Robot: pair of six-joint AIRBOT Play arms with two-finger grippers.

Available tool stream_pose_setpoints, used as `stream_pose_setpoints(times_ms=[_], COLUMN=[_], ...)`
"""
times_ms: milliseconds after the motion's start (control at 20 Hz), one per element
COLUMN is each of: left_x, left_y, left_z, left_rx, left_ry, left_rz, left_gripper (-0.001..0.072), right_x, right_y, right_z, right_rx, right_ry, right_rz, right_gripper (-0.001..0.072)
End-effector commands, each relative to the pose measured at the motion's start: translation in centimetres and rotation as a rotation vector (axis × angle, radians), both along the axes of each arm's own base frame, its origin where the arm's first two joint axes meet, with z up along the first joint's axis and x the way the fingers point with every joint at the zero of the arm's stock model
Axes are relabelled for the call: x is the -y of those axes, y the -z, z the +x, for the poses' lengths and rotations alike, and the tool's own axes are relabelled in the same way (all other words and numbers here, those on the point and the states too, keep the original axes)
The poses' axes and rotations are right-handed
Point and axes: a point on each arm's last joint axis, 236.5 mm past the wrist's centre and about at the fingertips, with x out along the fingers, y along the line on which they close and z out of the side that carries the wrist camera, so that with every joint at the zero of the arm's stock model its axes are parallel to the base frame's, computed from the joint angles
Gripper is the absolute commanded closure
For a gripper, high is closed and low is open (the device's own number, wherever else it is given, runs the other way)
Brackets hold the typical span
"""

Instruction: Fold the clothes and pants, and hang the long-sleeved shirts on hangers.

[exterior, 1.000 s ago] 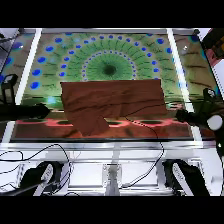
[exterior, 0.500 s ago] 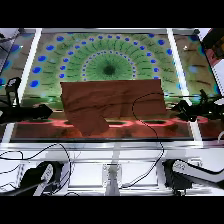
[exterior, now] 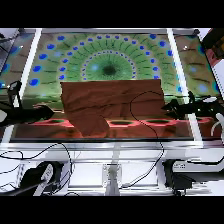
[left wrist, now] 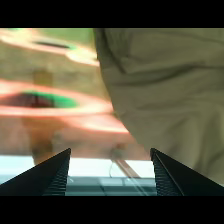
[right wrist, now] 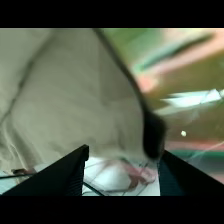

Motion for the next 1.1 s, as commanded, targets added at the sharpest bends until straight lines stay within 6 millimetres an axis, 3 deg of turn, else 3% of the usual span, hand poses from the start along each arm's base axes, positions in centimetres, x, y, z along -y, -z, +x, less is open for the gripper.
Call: stream_pose_setpoints(times_ms=[0,200,250,300,650,800,1050], left_x=[0.6,3.1,3.6,4.1,8.1,8.6,10.8], left_y=[3.1,6.2,6.7,7.2,8.6,9.9,10.1], left_z=[-1.8,-3.7,-4.0,-4.1,-4.5,-4.4,-4.3], left_rx=[-0.084,-0.158,-0.165,-0.169,-0.129,-0.095,-0.073], left_ry=[-0.050,-0.069,-0.078,-0.090,-0.069,-0.042,0.032], left_rz=[-0.046,-0.165,-0.187,-0.213,-0.397,-0.368,-0.355], left_gripper=[0.0172,0.0172,0.0172,0.0172,0.0141,0.0144,0.0173], right_x=[-0.1,0.0,0.0,-0.1,-0.1,0.0,0.1], right_y=[0.9,0.8,0.8,0.8,0.7,0.7,0.8], right_z=[1.1,1.2,1.2,1.2,1.2,1.3,1.2], right_rx=[0.020,0.023,0.024,0.023,0.024,0.027,0.026], right_ry=[0.010,0.014,0.014,0.013,0.011,0.011,0.007], right_rz=[-0.049,-0.050,-0.049,-0.049,-0.049,-0.052,-0.058], right_gripper=[0.0309,0.0560,0.0660,0.0701,0.0701,0.0701,0.0701])
